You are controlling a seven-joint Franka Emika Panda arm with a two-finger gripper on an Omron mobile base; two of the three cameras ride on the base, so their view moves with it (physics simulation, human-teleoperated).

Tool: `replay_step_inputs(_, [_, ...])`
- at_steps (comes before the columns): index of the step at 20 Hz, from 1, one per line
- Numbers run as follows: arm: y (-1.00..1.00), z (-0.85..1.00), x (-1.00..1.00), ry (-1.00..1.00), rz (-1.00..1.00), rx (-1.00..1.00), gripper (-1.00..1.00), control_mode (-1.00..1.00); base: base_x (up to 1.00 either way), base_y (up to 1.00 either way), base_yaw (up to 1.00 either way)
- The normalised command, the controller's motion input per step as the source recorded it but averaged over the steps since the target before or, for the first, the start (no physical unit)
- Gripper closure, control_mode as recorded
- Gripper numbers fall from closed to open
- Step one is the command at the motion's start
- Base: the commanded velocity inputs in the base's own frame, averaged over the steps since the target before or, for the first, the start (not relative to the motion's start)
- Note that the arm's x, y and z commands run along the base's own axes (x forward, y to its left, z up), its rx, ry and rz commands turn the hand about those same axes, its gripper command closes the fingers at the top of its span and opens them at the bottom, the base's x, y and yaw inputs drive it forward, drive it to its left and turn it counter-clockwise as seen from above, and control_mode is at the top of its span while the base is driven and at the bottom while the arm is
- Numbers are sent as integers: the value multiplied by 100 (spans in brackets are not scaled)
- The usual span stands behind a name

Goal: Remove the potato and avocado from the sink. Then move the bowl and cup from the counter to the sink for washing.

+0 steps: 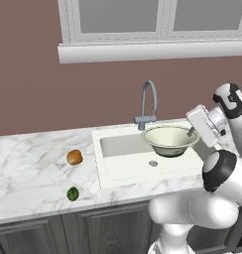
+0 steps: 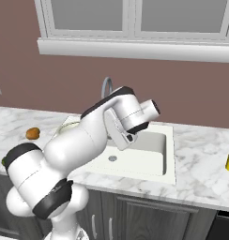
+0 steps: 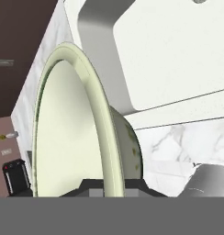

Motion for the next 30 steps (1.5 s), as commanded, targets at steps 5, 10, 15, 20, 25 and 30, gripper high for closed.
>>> replay_step_inputs(5, [0,-16,11,-5,0,2,100,-100,0,0,0])
replay_step_inputs(10, [0,-17,2,-12,0,0,100,-100,0,0,0])
replay_step_inputs(15, [1,-16,5,-7,0,0,100,-100,0,0,0])
replay_step_inputs(20, [8,-15,14,0,0,0,100,-100,0,0,0])
replay_step_inputs(25, [4,-11,21,0,0,0,100,-100,0,0,0])
replay_step_inputs(30, [2,-16,21,0,0,0,100,-100,0,0,0])
